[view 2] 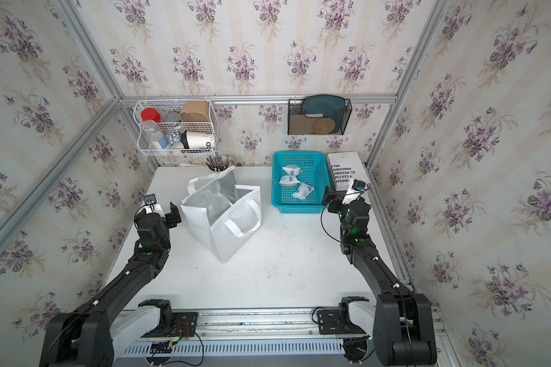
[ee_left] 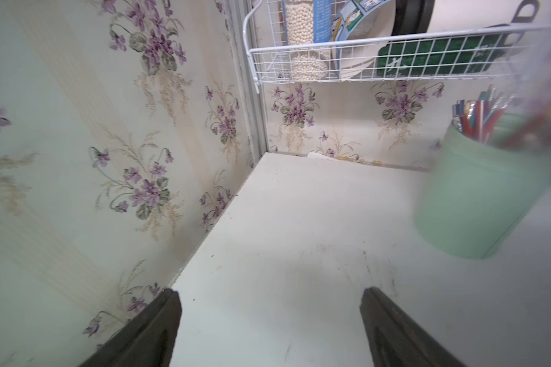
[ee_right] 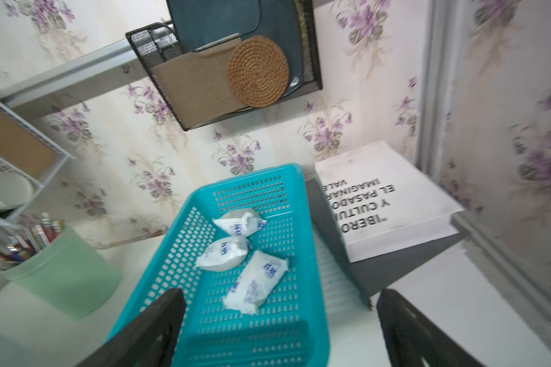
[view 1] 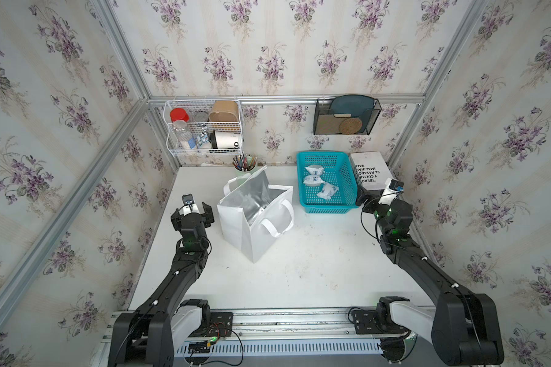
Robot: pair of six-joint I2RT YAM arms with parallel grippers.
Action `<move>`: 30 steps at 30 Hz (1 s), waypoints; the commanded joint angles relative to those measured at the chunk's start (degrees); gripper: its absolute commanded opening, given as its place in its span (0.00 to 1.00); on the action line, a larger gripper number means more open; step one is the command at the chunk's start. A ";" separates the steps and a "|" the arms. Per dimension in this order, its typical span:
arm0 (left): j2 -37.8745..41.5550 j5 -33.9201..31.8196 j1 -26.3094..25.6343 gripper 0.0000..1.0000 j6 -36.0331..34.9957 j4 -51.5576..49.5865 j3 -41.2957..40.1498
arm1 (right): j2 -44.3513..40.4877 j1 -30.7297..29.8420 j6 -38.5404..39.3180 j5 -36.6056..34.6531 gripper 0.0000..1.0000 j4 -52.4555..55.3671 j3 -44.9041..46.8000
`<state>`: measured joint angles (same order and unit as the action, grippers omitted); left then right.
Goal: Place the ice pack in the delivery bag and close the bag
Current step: Move the bin to the center of the board.
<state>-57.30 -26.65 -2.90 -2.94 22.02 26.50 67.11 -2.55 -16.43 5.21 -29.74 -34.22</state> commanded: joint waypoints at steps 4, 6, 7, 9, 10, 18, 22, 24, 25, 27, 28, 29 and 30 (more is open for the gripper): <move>9.01 -5.12 0.26 0.93 1.44 -24.41 8.91 | 10.14 0.00 -10.07 16.61 1.00 15.08 -14.04; 11.32 -0.57 0.26 0.92 4.69 -30.45 14.08 | 15.21 -0.08 -10.01 15.43 1.00 22.64 -20.98; 11.77 1.83 0.26 0.92 7.12 -32.95 16.93 | 17.94 -0.09 -9.41 12.85 1.00 27.86 -24.60; 11.44 7.93 0.26 0.92 11.26 -37.84 23.43 | 22.93 -0.10 -7.75 5.43 0.99 37.35 -31.64; 10.49 11.79 0.26 0.91 13.54 -40.04 27.08 | 25.01 -0.09 -6.77 1.96 0.98 41.11 -34.41; -5.22 43.90 -2.49 0.87 21.42 -45.90 50.68 | 41.83 -0.09 2.98 -9.90 0.88 51.64 -50.06; -8.59 44.91 -5.52 0.87 20.37 -44.50 54.00 | 50.86 0.00 5.40 -9.16 0.78 53.66 -59.00; -9.78 45.71 -6.04 0.87 20.18 -44.18 54.98 | 54.34 0.00 6.86 -7.25 0.68 54.47 -63.09; -10.17 45.88 -6.33 0.87 20.09 -44.24 55.50 | 55.52 0.00 7.42 -6.68 0.63 55.10 -64.84; -10.58 46.02 -6.82 0.87 19.90 -44.11 56.01 | 56.08 0.02 8.28 -4.77 0.52 55.02 -65.73; -10.63 46.21 -7.05 0.87 19.89 -44.01 56.10 | 55.84 0.00 8.52 -4.11 0.46 54.39 -65.13; -10.61 46.25 -7.24 0.87 19.89 -44.01 56.07 | 55.39 0.00 8.71 -3.23 0.41 53.90 -64.27; -10.51 46.25 -7.31 0.87 19.91 -43.81 55.89 | 54.75 0.00 9.11 -2.21 0.38 53.51 -62.97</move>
<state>-67.88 17.89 -10.04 16.78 -22.59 82.13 122.83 -2.57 -9.56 -0.21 23.59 -98.50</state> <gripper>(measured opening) 0.869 0.401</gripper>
